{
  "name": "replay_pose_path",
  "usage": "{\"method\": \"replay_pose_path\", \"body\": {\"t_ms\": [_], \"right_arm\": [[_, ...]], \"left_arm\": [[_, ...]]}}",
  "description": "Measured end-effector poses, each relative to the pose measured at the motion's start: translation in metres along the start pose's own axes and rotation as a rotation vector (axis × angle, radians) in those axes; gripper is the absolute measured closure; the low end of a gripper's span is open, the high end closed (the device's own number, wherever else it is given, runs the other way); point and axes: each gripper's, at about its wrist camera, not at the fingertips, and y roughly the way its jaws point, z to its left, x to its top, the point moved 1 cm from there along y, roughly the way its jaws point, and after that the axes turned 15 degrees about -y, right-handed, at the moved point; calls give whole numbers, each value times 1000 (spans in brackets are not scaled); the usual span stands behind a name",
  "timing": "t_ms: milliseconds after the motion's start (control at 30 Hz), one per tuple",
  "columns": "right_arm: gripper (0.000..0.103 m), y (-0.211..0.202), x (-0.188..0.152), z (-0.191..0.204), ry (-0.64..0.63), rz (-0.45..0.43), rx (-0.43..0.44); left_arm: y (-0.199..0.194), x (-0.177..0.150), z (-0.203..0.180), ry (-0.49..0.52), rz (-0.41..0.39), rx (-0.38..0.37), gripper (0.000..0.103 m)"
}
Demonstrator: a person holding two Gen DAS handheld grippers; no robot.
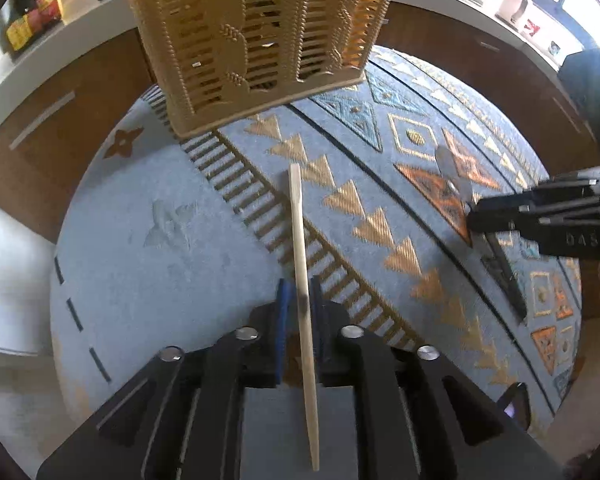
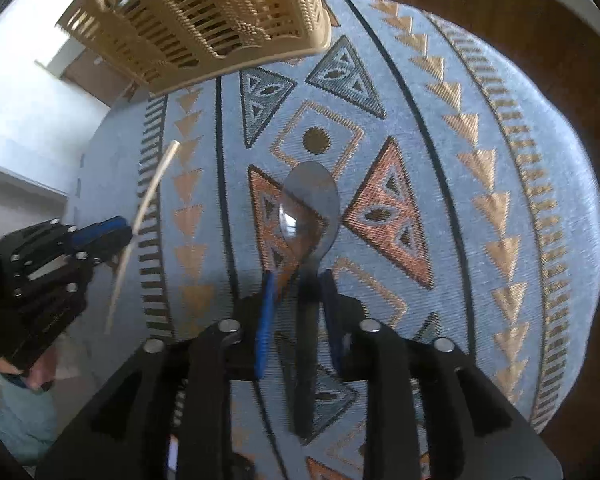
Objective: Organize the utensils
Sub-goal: 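Lift the chopstick and clear spoon into the tan basket and open both grippers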
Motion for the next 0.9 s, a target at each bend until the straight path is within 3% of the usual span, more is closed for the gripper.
{"method": "replay_pose_path", "body": {"t_ms": [100,400,433,467,500,600,733,800,900], "right_arm": [[75,-2,8,-7,-10,30,-1],[79,3,39,16,-102,83,-124],[84,5,39,21,-117,85,-153],[91,6,39,25,-138,86,-192],[93,8,39,32,-155,83,-204],[93,6,40,39,-156,44,-175],[93,-23,39,46,-168,-89,-127],[93,-48,43,53,-184,-191,-97],[93,-87,54,66,-211,-356,-71]], "left_arm": [[8,14,-2,23,37,-26,83],[21,34,-15,120,141,-3,83],[21,34,-17,133,136,17,87],[23,33,-20,147,123,47,98],[27,34,-26,161,109,73,98],[27,33,-25,138,72,53,99],[-7,33,-14,52,-113,-74,99],[-42,37,-8,11,-255,-159,99],[-89,45,-1,-25,-434,-230,99]]}}
